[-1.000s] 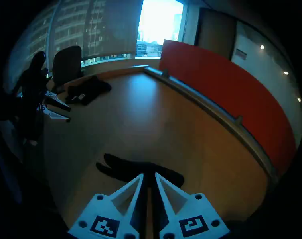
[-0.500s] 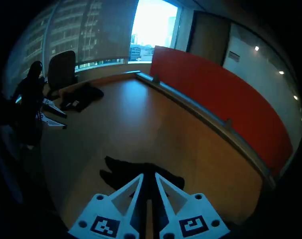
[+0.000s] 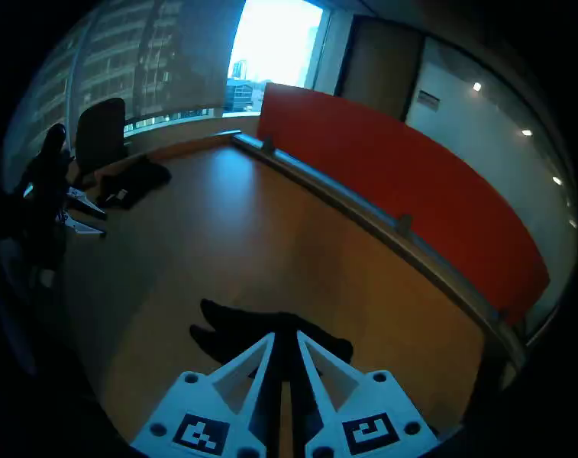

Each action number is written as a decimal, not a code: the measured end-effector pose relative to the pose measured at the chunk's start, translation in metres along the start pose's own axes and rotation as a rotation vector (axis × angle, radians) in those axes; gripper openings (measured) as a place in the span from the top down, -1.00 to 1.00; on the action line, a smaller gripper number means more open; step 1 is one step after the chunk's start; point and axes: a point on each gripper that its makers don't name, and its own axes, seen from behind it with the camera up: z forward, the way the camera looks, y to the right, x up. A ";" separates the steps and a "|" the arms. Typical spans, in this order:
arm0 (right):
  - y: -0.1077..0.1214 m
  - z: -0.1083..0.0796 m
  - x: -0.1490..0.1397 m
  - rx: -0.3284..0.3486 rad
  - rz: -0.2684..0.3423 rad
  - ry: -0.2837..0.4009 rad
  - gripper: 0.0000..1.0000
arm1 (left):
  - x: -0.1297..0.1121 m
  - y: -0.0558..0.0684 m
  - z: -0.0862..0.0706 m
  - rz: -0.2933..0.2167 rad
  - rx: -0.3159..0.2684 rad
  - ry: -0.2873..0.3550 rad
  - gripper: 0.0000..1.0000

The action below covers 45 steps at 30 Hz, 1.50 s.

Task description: Fold towel

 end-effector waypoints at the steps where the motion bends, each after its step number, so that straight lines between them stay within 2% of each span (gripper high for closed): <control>1: 0.006 -0.002 -0.002 -0.006 0.000 -0.005 0.91 | 0.000 0.001 0.000 0.001 0.000 -0.001 -0.59; 24: 0.149 -0.046 -0.050 -0.161 0.067 -0.062 0.91 | 0.003 0.018 0.007 0.011 0.024 -0.020 -0.59; 36: 0.205 -0.065 -0.075 -0.237 0.103 -0.093 0.91 | 0.002 0.024 0.010 0.017 0.033 -0.033 -0.59; 45: 0.235 -0.078 -0.086 -0.277 0.113 -0.115 0.91 | 0.002 0.028 0.012 0.024 0.031 -0.038 -0.59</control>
